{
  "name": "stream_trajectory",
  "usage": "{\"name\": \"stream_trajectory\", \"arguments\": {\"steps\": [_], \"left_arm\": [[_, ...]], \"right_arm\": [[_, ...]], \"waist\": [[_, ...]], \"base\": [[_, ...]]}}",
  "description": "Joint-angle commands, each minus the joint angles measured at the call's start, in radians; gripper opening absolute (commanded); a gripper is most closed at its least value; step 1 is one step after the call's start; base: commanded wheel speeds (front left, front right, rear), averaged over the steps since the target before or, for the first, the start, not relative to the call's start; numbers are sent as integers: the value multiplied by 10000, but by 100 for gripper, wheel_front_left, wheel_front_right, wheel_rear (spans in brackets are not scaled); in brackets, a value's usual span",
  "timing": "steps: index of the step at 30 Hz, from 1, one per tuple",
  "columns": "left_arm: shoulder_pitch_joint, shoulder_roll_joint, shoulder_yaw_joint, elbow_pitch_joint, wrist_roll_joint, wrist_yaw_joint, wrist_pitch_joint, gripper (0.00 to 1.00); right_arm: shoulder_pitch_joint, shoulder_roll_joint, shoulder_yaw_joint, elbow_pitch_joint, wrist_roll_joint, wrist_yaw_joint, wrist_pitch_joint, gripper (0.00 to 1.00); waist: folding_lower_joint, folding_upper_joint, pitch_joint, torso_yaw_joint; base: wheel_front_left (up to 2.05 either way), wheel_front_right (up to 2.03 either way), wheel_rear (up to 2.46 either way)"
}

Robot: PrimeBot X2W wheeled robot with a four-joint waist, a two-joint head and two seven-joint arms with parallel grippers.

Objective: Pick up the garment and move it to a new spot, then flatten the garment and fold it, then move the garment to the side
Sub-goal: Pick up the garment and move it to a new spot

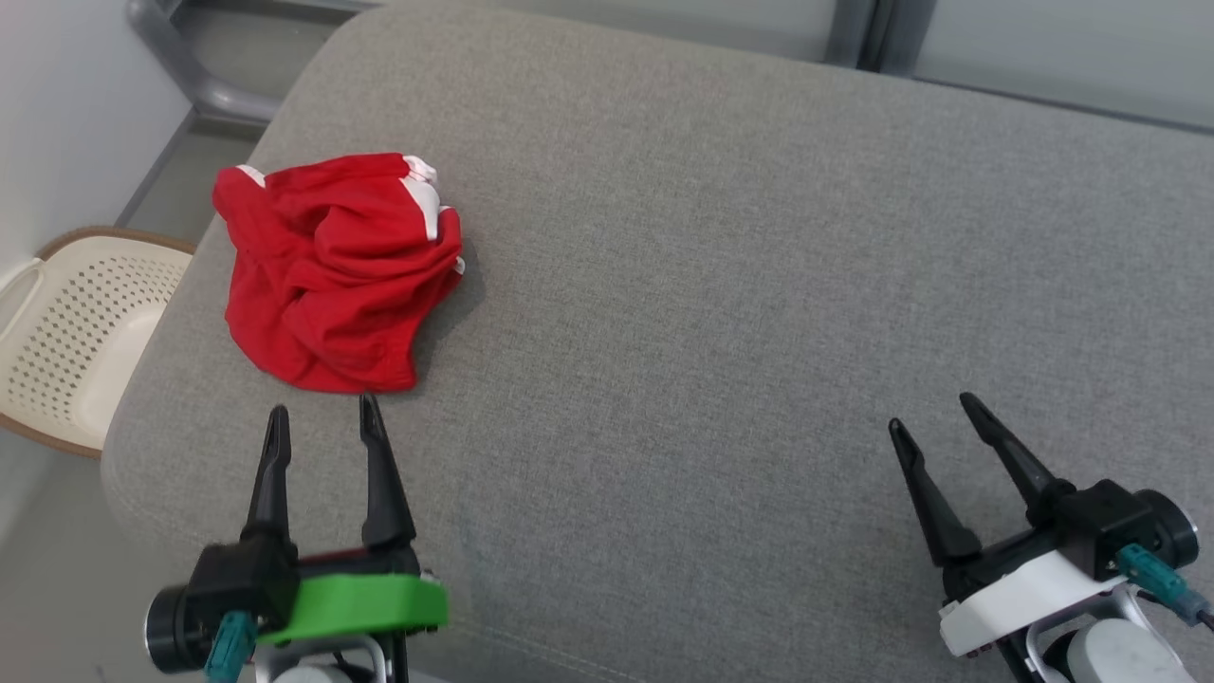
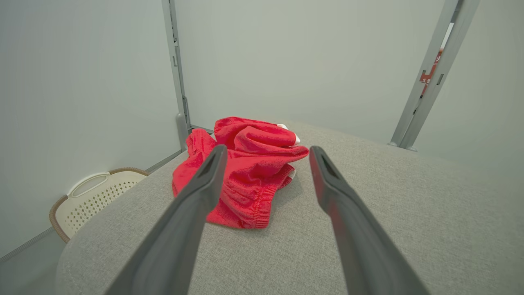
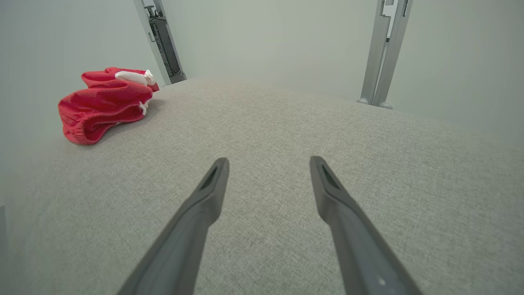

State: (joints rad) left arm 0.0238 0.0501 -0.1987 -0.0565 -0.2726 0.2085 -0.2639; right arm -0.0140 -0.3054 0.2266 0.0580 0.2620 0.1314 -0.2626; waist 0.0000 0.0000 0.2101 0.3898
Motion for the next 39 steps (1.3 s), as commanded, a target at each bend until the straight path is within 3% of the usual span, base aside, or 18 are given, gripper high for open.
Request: {"name": "stream_trajectory", "arguments": {"steps": [1, 10, 17, 23, 28, 29, 31, 35, 39], "left_arm": [[-578, 9, -50, 293, -142, 56, -2, 100], [-3612, 13, -28, 2814, -1254, 344, -3, 100], [-5061, 21, 256, 5247, -2107, 860, -3, 100], [-6009, 19, 519, 7099, -2960, 737, 0, 100], [-6444, 4, 565, 8328, -2998, 525, 28, 100], [-6513, -2, 593, 8570, -3001, 454, 58, 86], [-6641, -1, 699, 8824, -2836, 360, 74, 0], [-6648, 211, 1093, 8617, -2359, 187, 36, 0], [-6311, 374, 1565, 7289, -1575, 20, -1, 0]], "right_arm": [[-219, -215, -51, -87, -11, -17, -28, 100], [-870, -1134, -196, -472, 14, -17, -28, 100], [-1015, -1390, -351, -610, 20, -17, -26, 100], [-1105, -1368, -337, -575, -16, -18, -5, 100], [-1304, -1220, -223, -534, 14, -18, -3, 100], [-1348, -1191, -199, -526, 28, -18, -3, 100], [-1423, -1140, -183, -504, 47, -18, -5, 100], [-1532, -1016, -162, -457, 69, -18, -5, 100], [-1607, -749, -127, -410, 96, -18, -6, 100]], "waist": [[0, 0, 1109, 59], [0, 0, 2569, -222], [0, 0, 3048, -467], [0, 0, 3298, -578], [0, 0, 3350, -695], [0, 0, 3342, -735], [0, 0, 3310, -804], [0, 0, 3148, -984], [0, 0, 2827, -1229]], "base": [[0, 0, 0], [0, 0, 0], [0, 0, 0], [0, 0, 0], [0, 0, 0], [0, 0, 0], [0, 0, 0], [0, 0, 0], [0, 0, 0]]}}
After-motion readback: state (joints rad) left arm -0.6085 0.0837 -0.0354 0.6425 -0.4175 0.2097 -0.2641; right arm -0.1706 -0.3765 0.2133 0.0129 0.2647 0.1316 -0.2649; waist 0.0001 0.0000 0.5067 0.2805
